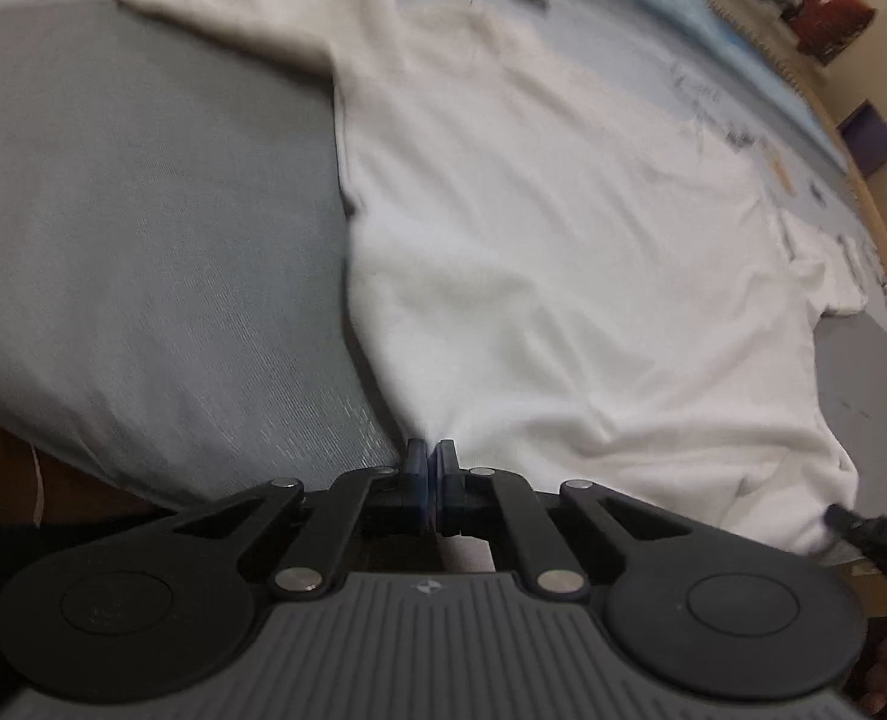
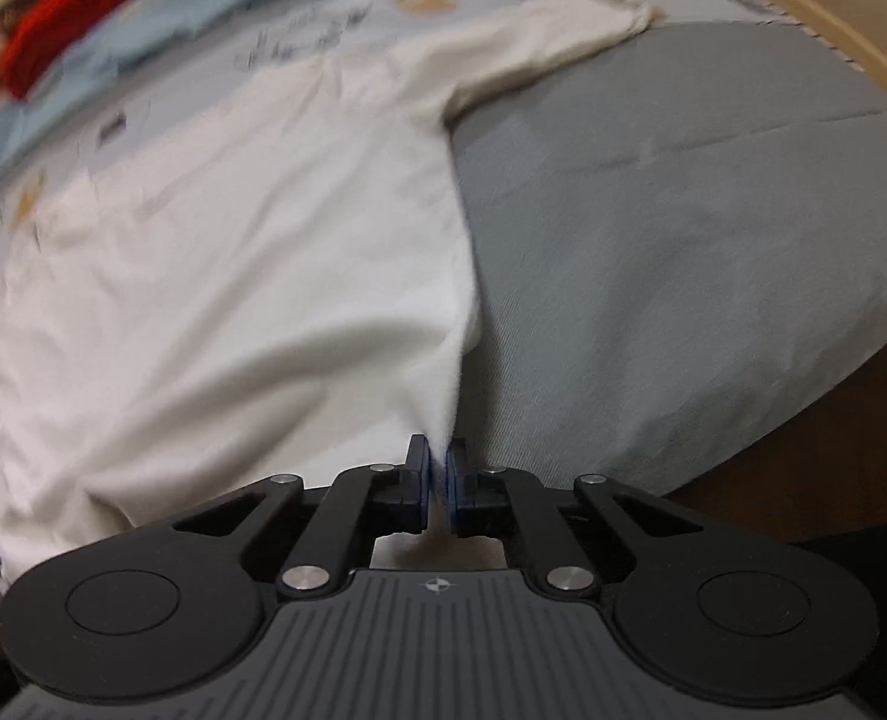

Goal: Fold small clothes
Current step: 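Grasp the shirt hem with both grippers, then lift the hem with both grippers and fold it toward the collar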

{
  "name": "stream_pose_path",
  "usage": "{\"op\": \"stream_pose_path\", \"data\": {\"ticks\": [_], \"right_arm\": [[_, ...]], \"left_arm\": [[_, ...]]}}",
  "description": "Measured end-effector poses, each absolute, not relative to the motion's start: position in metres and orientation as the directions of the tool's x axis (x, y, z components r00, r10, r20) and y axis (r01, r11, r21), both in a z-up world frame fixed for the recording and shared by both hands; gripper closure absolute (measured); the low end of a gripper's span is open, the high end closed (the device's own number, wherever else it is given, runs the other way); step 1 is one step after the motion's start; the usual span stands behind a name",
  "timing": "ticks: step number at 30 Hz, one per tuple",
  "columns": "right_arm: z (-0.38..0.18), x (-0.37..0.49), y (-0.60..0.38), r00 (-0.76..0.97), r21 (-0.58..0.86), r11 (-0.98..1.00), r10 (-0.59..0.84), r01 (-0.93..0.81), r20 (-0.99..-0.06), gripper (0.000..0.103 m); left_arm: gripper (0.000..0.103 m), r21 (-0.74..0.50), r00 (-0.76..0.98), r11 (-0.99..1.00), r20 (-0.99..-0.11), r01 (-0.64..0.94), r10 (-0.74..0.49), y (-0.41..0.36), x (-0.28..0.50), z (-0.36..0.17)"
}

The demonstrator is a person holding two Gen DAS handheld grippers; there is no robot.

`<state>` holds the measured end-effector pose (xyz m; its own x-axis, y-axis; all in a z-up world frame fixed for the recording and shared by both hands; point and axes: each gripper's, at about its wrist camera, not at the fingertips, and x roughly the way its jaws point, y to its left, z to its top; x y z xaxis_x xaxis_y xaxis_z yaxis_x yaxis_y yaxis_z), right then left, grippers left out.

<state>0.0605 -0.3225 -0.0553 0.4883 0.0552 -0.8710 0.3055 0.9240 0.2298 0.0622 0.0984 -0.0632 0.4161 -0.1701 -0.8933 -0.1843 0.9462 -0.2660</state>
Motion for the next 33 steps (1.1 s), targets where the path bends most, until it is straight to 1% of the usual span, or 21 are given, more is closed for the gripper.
{"op": "stream_pose_path", "data": {"ticks": [3,4,6,8,9,10,12,14,17,20,22,23,24,25,26,27,28,30,31,33], "right_arm": [[-0.036,0.052,-0.342,0.539,0.228,0.91,0.006,0.346,-0.842,0.098],[-0.034,0.051,-0.349,0.539,0.232,0.903,0.001,0.361,-0.843,0.098],[-0.039,0.05,-0.357,0.515,0.228,0.898,0.001,0.377,-0.857,0.098],[-0.051,0.054,-0.352,0.458,0.18,0.912,-0.01,0.369,-0.889,0.098],[-0.059,0.057,-0.348,0.421,0.153,0.923,-0.01,0.352,-0.907,0.097],[-0.065,0.06,-0.346,0.4,0.144,0.924,-0.01,0.355,-0.916,0.097],[-0.071,0.062,-0.347,0.392,0.157,0.907,-0.009,0.391,-0.92,0.097],[-0.07,0.064,-0.347,0.395,0.142,0.905,-0.031,0.401,-0.918,0.096],[-0.07,0.067,-0.344,0.401,0.103,0.904,-0.08,0.414,-0.913,0.096],[-0.071,0.065,-0.341,0.404,0.09,0.906,-0.094,0.414,-0.91,0.095],[-0.068,0.064,-0.338,0.418,0.07,0.911,-0.117,0.406,-0.901,0.094],[-0.066,0.063,-0.336,0.432,0.071,0.913,-0.121,0.402,-0.894,0.092],[-0.064,0.062,-0.334,0.447,0.083,0.914,-0.113,0.397,-0.887,0.088],[-0.063,0.064,-0.333,0.46,0.1,0.916,-0.099,0.387,-0.882,0.084],[-0.064,0.065,-0.332,0.463,0.111,0.92,-0.083,0.376,-0.882,0.077],[-0.069,0.068,-0.331,0.446,0.12,0.922,-0.062,0.367,-0.893,0.07],[-0.076,0.069,-0.33,0.411,0.125,0.922,-0.04,0.366,-0.911,0.068],[-0.092,0.072,-0.329,0.322,0.116,0.915,-0.016,0.386,-0.947,0.067],[-0.095,0.072,-0.331,0.307,0.107,0.906,-0.027,0.409,-0.951,0.067],[-0.086,0.072,-0.335,0.342,0.12,0.892,-0.04,0.435,-0.939,0.067]], "left_arm": [[0.103,-0.269,0.506,0.95,-0.848,-0.156,-0.156,0.109,0.046,-0.034],[0.103,-0.249,0.526,0.957,-0.839,-0.146,-0.138,0.11,0.041,-0.027],[0.103,-0.2,0.533,0.972,-0.839,-0.125,-0.104,0.107,0.036,-0.022],[0.103,-0.153,0.493,0.979,-0.867,-0.133,-0.069,0.104,0.039,-0.029],[0.103,-0.158,0.472,0.977,-0.879,-0.142,-0.073,0.106,0.042,-0.035],[0.103,-0.198,0.456,0.966,-0.884,-0.167,-0.102,0.111,0.045,-0.04],[0.097,-0.278,0.444,0.934,-0.882,-0.226,-0.155,0.124,0.049,-0.046],[0.097,-0.329,0.437,0.903,-0.88,-0.275,-0.188,0.135,0.054,-0.052],[0.097,-0.324,0.398,0.888,-0.899,-0.328,-0.181,0.139,0.064,-0.064],[0.097,-0.325,0.367,0.884,-0.909,-0.336,-0.195,0.137,0.073,-0.074],[0.091,-0.314,0.359,0.892,-0.914,-0.324,-0.191,0.131,0.074,-0.077],[0.087,-0.311,0.363,0.897,-0.913,-0.315,-0.189,0.129,0.075,-0.077],[0.083,-0.309,0.369,0.901,-0.91,-0.304,-0.188,0.124,0.076,-0.077],[0.081,-0.309,0.375,0.905,-0.908,-0.291,-0.189,0.121,0.077,-0.076],[0.08,-0.299,0.37,0.913,-0.91,-0.277,-0.185,0.117,0.078,-0.077],[0.08,-0.263,0.349,0.929,-0.923,-0.261,-0.163,0.11,0.079,-0.081],[0.08,-0.209,0.316,0.946,-0.941,-0.248,-0.125,0.105,0.082,-0.086],[0.08,-0.145,0.271,0.958,-0.96,-0.249,-0.075,0.1,0.081,-0.094],[0.08,-0.142,0.277,0.957,-0.958,-0.252,-0.069,0.099,0.081,-0.092],[0.08,-0.177,0.338,0.952,-0.937,-0.251,-0.085,0.099,0.079,-0.079]]}}
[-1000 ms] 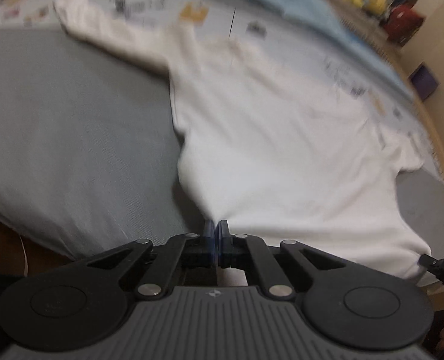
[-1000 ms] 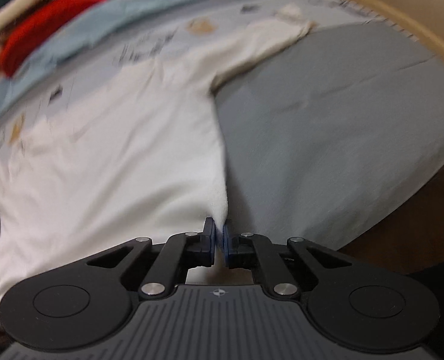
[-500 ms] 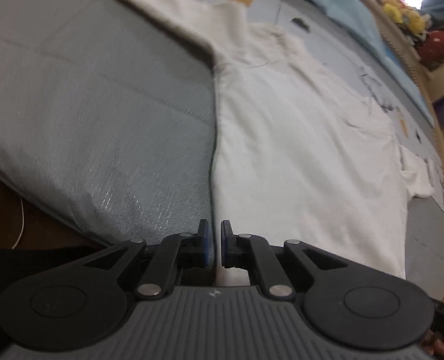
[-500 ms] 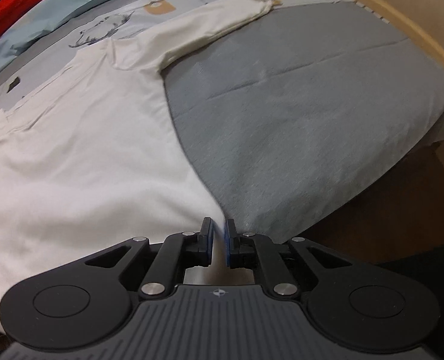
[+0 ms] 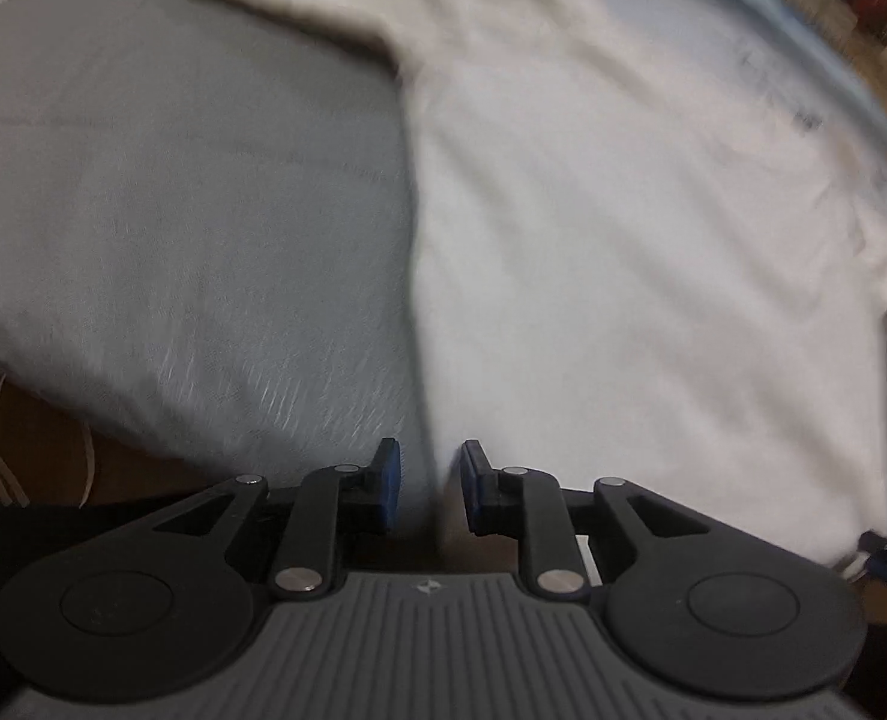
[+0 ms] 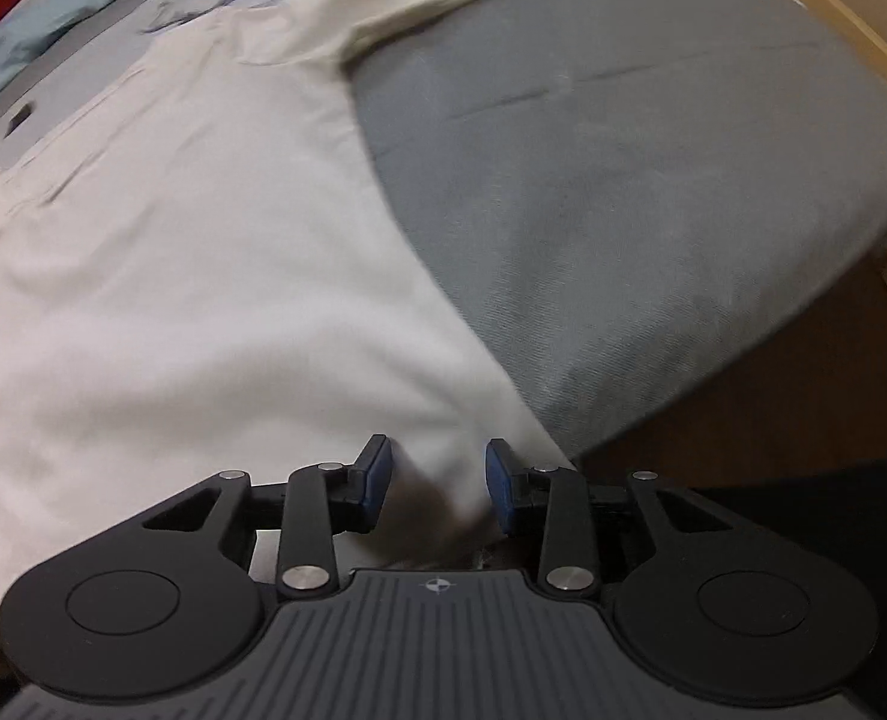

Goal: Fold small clothes
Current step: 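Lift the hem with both grippers and fold it toward the collar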

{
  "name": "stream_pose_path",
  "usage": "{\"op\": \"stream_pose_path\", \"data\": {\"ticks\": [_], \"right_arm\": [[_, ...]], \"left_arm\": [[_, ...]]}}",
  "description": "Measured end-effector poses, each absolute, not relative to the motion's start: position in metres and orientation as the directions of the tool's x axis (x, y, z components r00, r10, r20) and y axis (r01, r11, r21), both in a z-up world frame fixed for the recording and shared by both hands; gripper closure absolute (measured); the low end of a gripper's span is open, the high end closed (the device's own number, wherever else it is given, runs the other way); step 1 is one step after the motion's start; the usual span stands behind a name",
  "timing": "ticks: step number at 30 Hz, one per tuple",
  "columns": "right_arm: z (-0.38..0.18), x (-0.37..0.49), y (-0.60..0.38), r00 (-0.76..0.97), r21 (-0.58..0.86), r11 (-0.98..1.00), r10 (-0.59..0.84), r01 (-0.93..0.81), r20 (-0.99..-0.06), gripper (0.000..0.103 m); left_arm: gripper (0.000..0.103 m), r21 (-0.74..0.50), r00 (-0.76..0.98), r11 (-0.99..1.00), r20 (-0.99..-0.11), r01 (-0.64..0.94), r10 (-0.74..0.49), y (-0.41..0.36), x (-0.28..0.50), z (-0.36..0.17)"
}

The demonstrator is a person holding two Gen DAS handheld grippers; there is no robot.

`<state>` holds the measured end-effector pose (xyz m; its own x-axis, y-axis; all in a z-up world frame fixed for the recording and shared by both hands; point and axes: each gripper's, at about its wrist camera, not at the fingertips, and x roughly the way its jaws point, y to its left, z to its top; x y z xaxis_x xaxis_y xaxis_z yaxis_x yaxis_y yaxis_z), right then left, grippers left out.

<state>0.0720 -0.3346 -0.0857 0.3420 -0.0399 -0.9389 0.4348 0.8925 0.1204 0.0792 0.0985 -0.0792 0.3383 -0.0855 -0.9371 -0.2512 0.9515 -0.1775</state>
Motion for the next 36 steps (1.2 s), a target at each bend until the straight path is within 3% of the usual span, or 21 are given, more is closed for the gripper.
{"op": "stream_pose_path", "data": {"ticks": [7,10,14,23,32,35,36], "right_arm": [[-0.014,0.101,-0.347,0.62,0.286,0.894,0.011,0.346,-0.785,0.067],[0.008,0.136,-0.349,0.7,0.313,0.918,0.056,0.245,-0.712,0.088],[0.013,0.196,-0.346,0.743,0.319,0.938,0.119,0.133,-0.659,0.089],[-0.053,0.314,-0.322,0.664,0.271,0.959,0.151,0.081,-0.733,0.084],[-0.111,0.391,-0.306,0.608,0.235,0.968,0.136,0.086,-0.782,0.06],[-0.123,0.407,-0.3,0.619,0.203,0.976,0.112,0.078,-0.777,0.06],[-0.123,0.411,-0.296,0.633,0.181,0.981,0.096,0.071,-0.769,0.065]], "left_arm": [[0.08,-0.285,0.501,0.942,-0.85,-0.179,-0.162,0.1,0.1,-0.022],[0.08,-0.284,0.555,0.948,-0.816,-0.143,-0.161,0.098,0.132,0.001],[0.082,-0.286,0.597,0.954,-0.782,-0.089,-0.179,0.095,0.193,0.016],[0.082,-0.34,0.559,0.927,-0.805,-0.162,-0.197,0.109,0.314,-0.043],[0.054,-0.44,0.518,0.853,-0.818,-0.28,-0.251,0.124,0.387,-0.097],[0.054,-0.414,0.504,0.865,-0.831,-0.282,-0.234,0.118,0.403,-0.109],[0.057,-0.402,0.509,0.875,-0.831,-0.269,-0.225,0.115,0.408,-0.111]]}}
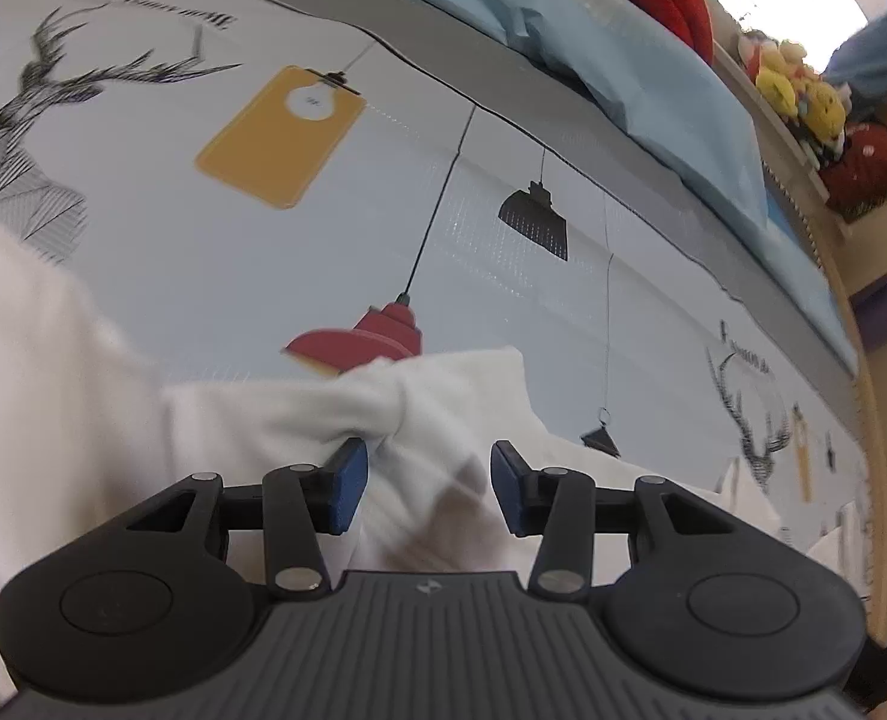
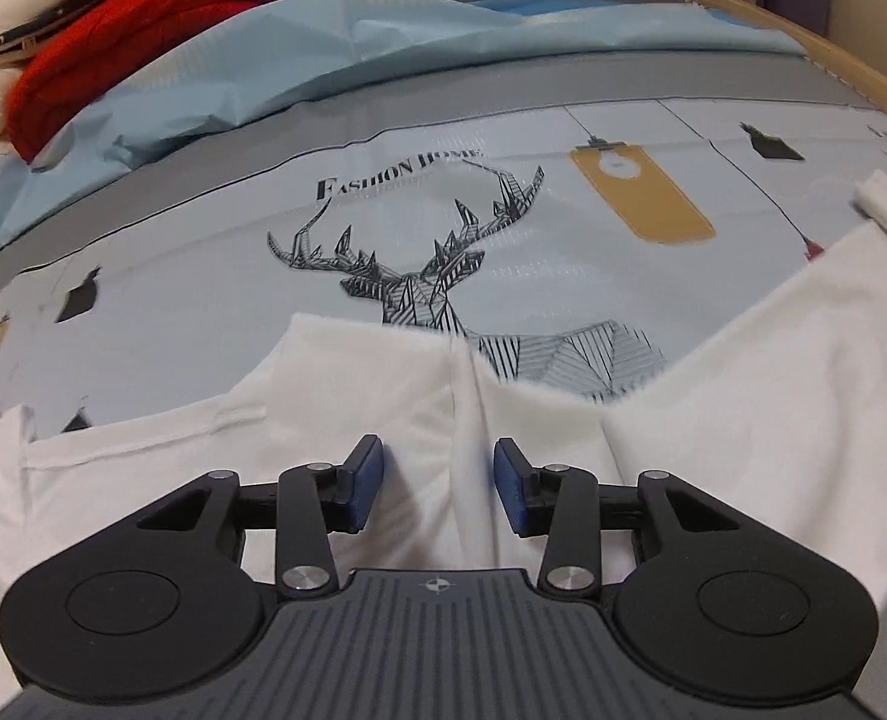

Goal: Fold small clothes
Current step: 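Lift the hem with both grippers and fold it toward the collar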

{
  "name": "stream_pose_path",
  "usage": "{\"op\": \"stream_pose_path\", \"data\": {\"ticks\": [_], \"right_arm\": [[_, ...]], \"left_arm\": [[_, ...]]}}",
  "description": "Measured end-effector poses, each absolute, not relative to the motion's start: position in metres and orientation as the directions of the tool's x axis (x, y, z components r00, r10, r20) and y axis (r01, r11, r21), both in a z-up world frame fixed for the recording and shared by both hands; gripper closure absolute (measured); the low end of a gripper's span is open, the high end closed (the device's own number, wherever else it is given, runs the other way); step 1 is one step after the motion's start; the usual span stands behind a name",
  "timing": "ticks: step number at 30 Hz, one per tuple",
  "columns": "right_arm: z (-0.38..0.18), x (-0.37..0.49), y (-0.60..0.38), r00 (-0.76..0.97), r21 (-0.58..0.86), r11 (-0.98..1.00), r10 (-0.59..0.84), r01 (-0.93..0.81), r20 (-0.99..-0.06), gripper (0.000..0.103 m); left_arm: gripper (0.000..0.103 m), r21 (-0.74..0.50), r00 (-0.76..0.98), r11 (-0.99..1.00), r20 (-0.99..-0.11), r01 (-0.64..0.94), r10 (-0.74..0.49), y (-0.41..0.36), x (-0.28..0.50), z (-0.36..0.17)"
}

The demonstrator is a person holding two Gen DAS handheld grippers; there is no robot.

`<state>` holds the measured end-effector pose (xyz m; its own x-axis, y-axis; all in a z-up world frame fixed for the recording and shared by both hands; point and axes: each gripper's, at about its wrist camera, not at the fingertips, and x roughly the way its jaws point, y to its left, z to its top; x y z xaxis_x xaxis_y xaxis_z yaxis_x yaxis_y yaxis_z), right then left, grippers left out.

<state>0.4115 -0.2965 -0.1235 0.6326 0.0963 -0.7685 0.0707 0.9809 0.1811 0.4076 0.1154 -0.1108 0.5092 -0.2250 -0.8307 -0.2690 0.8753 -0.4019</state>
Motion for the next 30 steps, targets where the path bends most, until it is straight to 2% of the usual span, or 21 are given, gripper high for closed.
{"op": "stream_pose_path", "data": {"ticks": [1,2,3,8,17,19,22,24,28,30], "right_arm": [[-0.123,0.415,-0.295,0.643,0.165,0.984,0.083,0.069,-0.761,0.076],[-0.123,0.42,-0.295,0.65,0.158,0.984,0.069,0.079,-0.757,0.087],[-0.124,0.424,-0.297,0.653,0.174,0.981,0.073,0.091,-0.754,0.09],[-0.126,0.438,-0.301,0.687,0.179,0.978,0.057,0.108,-0.725,0.093],[-0.1,0.472,-0.317,0.774,0.245,0.955,0.026,0.168,-0.633,0.093],[-0.095,0.48,-0.314,0.766,0.244,0.958,0.042,0.152,-0.642,0.091],[-0.087,0.476,-0.313,0.76,0.166,0.965,-0.05,0.205,-0.648,0.089],[-0.082,0.469,-0.318,0.758,0.169,0.959,-0.064,0.226,-0.649,0.087],[-0.083,0.449,-0.324,0.74,0.212,0.969,0.05,0.127,-0.67,0.087],[-0.094,0.44,-0.324,0.685,0.253,0.965,0.139,0.068,-0.715,0.084]], "left_arm": [[0.066,-0.368,0.508,0.894,-0.838,-0.256,-0.2,0.111,0.413,-0.112],[0.09,-0.308,0.5,0.918,-0.853,-0.248,-0.15,0.107,0.419,-0.114],[0.094,-0.254,0.489,0.938,-0.865,-0.237,-0.111,0.104,0.425,-0.115],[0.096,-0.227,0.531,0.959,-0.841,-0.172,-0.104,0.098,0.445,-0.116],[0.096,-0.244,0.685,0.963,-0.721,-0.113,-0.103,0.088,0.475,-0.093],[0.094,-0.258,0.691,0.96,-0.714,-0.108,-0.113,0.087,0.476,-0.086],[0.089,-0.259,0.688,0.961,-0.715,-0.1,-0.121,0.086,0.472,-0.077],[0.087,-0.249,0.686,0.966,-0.715,-0.065,-0.138,0.082,0.464,-0.071],[0.087,-0.277,0.633,0.96,-0.738,0.03,-0.232,0.07,0.446,-0.072],[0.087,-0.282,0.587,0.957,-0.763,0.072,-0.269,0.061,0.438,-0.08]]}}
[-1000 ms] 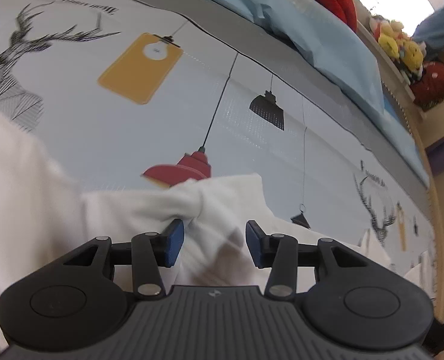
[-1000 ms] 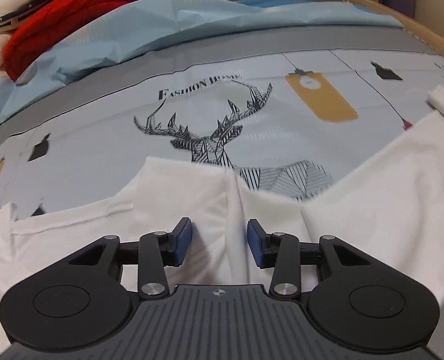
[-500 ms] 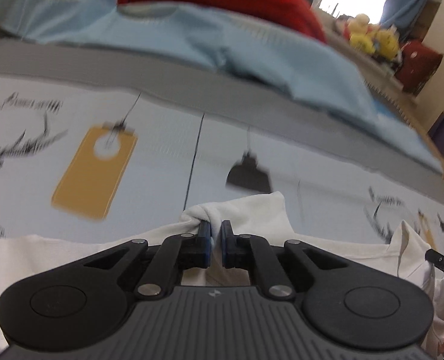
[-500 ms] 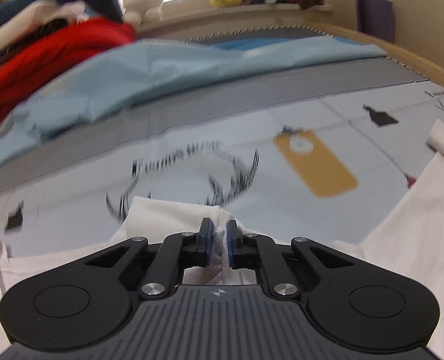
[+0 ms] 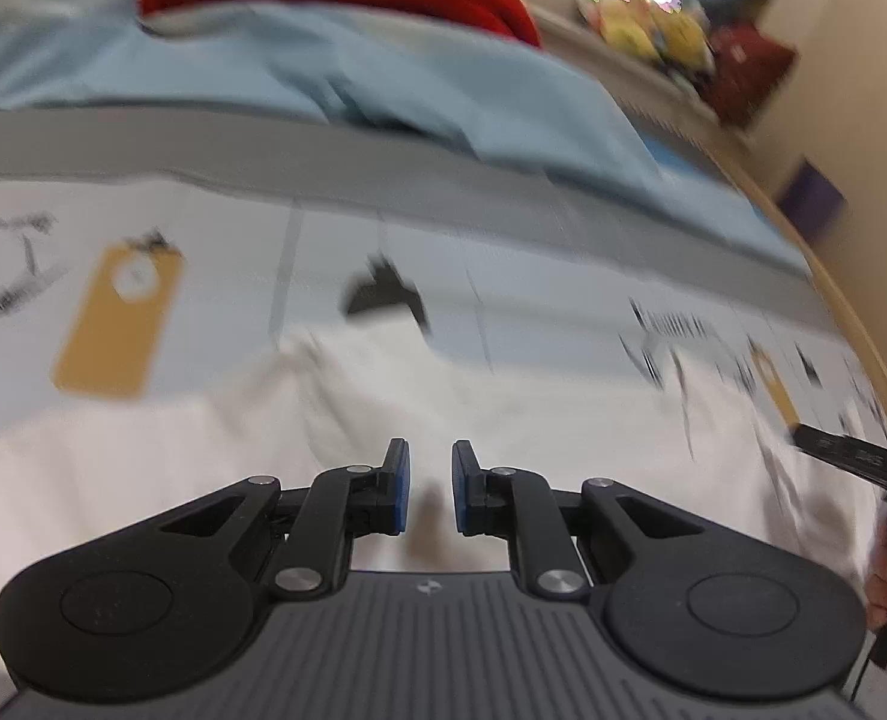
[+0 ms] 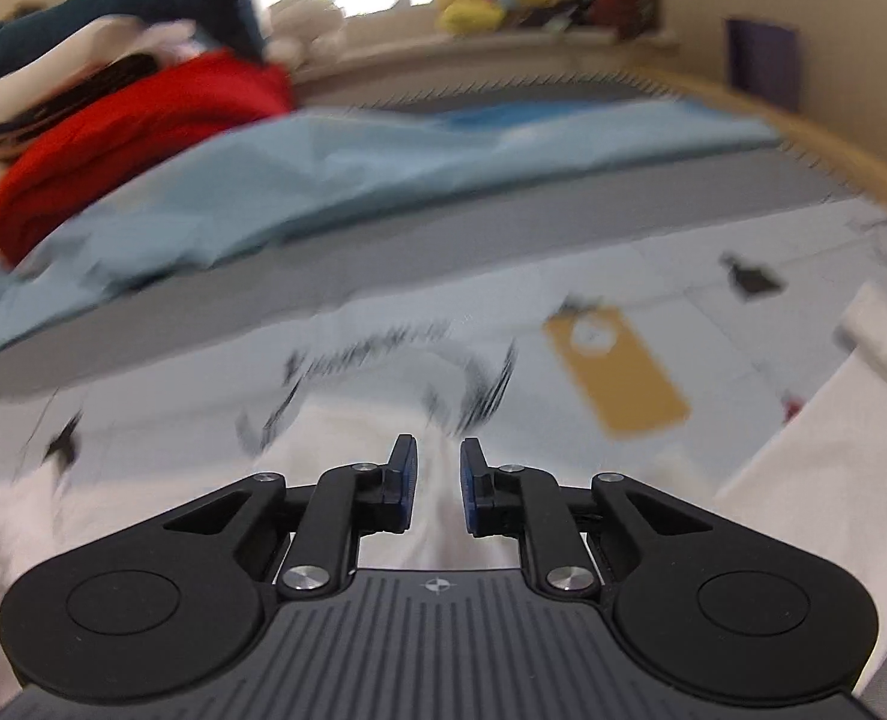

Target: Fold small clothes

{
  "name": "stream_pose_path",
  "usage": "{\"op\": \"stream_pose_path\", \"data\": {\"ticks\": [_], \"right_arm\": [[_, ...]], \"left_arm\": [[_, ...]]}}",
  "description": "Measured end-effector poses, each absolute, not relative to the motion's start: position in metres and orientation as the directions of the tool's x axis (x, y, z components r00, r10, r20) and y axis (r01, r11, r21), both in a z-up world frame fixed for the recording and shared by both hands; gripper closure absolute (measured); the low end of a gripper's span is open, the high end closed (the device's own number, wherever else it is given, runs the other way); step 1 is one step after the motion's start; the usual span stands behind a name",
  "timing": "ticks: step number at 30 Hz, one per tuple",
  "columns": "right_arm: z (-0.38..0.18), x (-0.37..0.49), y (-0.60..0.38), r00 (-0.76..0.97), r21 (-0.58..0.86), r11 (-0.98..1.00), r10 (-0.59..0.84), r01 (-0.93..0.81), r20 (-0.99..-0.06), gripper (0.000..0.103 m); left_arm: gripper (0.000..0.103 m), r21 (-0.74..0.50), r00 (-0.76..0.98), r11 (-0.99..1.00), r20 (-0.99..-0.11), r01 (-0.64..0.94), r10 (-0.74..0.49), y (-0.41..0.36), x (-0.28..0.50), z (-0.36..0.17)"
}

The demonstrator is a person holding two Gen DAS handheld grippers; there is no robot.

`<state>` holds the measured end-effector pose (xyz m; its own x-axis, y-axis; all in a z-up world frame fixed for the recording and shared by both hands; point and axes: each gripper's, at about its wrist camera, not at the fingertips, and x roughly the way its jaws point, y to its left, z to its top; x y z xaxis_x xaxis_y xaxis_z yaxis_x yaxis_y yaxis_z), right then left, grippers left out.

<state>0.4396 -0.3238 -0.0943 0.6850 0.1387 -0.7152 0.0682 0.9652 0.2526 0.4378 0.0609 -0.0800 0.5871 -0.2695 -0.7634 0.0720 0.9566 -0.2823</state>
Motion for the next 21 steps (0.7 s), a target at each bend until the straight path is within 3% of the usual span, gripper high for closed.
{"op": "stream_pose_path", "data": {"ticks": [3,6,10,13,14,17,19,20,21], "right_arm": [[-0.12,0.425,-0.317,0.533,0.224,0.974,0.2,-0.02,-0.822,0.08],[-0.104,0.407,-0.319,0.543,0.176,0.984,0.165,-0.032,-0.823,0.08],[-0.067,0.38,-0.353,0.623,0.227,0.973,0.148,0.049,-0.768,0.077],[-0.05,0.358,-0.39,0.676,0.249,0.959,0.097,0.132,-0.731,0.072],[-0.048,0.351,-0.404,0.687,0.249,0.953,0.066,0.171,-0.724,0.072],[-0.054,0.335,-0.451,0.705,0.246,0.923,-0.038,0.297,-0.708,0.072],[-0.06,0.326,-0.48,0.704,0.226,0.904,-0.107,0.362,-0.702,0.077],[-0.065,0.32,-0.495,0.7,0.202,0.896,-0.152,0.396,-0.698,0.091],[-0.068,0.317,-0.507,0.696,0.182,0.887,-0.191,0.424,-0.692,0.096]], "left_arm": [[0.088,-0.221,0.438,0.975,-0.873,0.037,-0.215,0.05,0.429,-0.109],[0.087,-0.188,0.405,0.981,-0.901,-0.042,-0.155,0.044,0.415,-0.097],[0.077,-0.209,0.488,0.976,-0.859,-0.06,-0.154,0.031,0.388,-0.028],[0.061,-0.208,0.551,0.975,-0.823,-0.071,-0.136,0.015,0.354,0.014],[0.053,-0.238,0.574,0.968,-0.805,-0.077,-0.152,0.011,0.341,0.021],[0.049,-0.277,0.618,0.958,-0.767,-0.074,-0.174,-0.005,0.313,0.016],[0.051,-0.173,0.546,0.982,-0.831,-0.074,-0.106,-0.025,0.31,-0.004],[0.052,-0.139,0.514,0.988,-0.854,-0.071,-0.083,-0.032,0.312,-0.012],[0.052,-0.135,0.508,0.989,-0.857,-0.059,-0.087,-0.039,0.316,-0.018]]}}
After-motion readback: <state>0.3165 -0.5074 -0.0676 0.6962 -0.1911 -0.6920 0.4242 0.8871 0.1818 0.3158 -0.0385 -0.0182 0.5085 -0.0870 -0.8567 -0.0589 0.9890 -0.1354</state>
